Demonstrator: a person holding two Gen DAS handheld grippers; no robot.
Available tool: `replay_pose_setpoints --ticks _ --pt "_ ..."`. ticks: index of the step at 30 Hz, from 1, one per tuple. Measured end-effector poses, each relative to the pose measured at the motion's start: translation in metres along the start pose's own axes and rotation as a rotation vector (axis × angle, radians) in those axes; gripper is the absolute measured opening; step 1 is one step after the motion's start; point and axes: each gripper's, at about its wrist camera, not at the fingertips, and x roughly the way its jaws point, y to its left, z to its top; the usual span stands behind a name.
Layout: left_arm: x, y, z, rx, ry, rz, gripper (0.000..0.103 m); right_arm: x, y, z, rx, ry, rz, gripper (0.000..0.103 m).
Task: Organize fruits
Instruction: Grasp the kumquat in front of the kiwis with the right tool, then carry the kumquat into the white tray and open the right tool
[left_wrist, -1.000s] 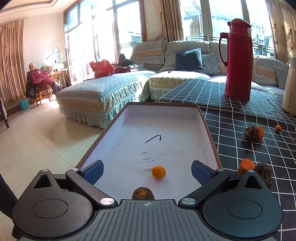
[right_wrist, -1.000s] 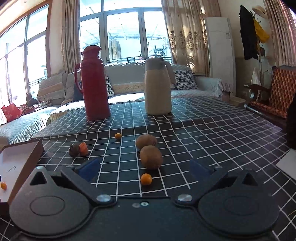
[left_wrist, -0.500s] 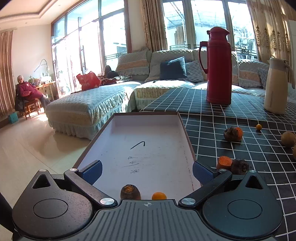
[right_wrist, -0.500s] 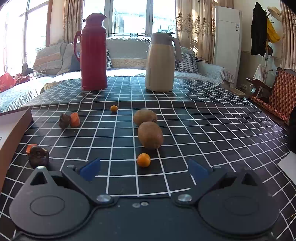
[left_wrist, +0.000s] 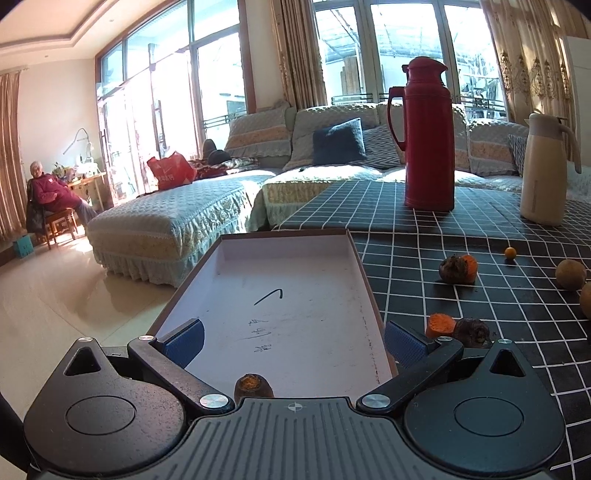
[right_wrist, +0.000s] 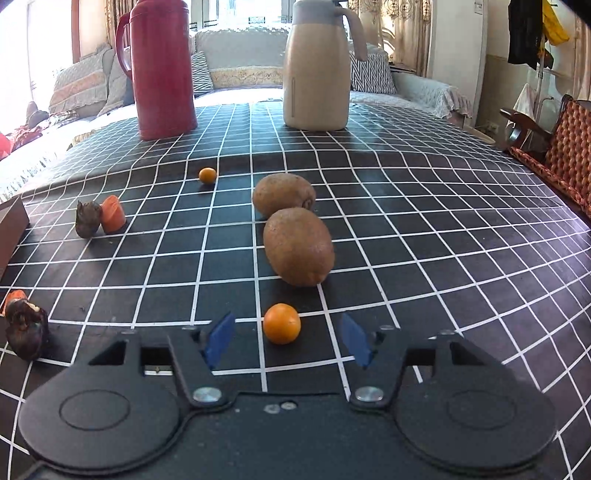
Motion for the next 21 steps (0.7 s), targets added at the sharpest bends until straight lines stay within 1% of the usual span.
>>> replay_pose_setpoints --ticks 1,3,5,6,11,12,15,18,19,21 --pt "0.000 0.000 0.000 0.000 -0.001 -0.003 0.103 0.003 0.000 -0.001 -0.001 0.012 0.002 0.039" --pt "-0.001 0.000 0.001 -0.002 -0.002 -0.006 0.103 0.005 0.000 -0.002 -0.002 0.010 0.001 0.037" --pt "0.000 0.001 0.001 -0.006 -0.003 -0.006 0.103 0.005 0.001 -0.003 -0.004 0.007 0.008 0.030" --pt "0.000 0.002 0.001 -0.011 -0.004 -0.002 0.103 0.004 0.000 -0.003 0.000 0.003 0.015 0.022" --pt "0.003 0.011 0.002 -0.044 0.004 0.025 0.103 -0.006 0.000 -0.005 0.010 -0.019 0.048 0.021" --pt "0.004 0.014 0.003 -0.055 0.007 0.032 0.103 -0.011 0.000 -0.005 0.012 -0.031 0.065 0.021" --pt "0.006 0.025 0.004 -0.086 0.005 0.068 0.103 -0.035 0.011 -0.005 -0.025 -0.085 0.139 0.021" --pt "0.008 0.041 0.005 -0.111 0.000 0.136 0.103 -0.064 0.035 -0.007 -0.064 -0.124 0.278 0.022" --pt "0.008 0.049 0.006 -0.130 -0.002 0.161 0.103 -0.074 0.046 -0.009 -0.086 -0.134 0.314 0.022" --pt "0.008 0.067 0.006 -0.162 -0.008 0.236 0.103 -0.092 0.073 -0.013 -0.143 -0.154 0.388 0.022"
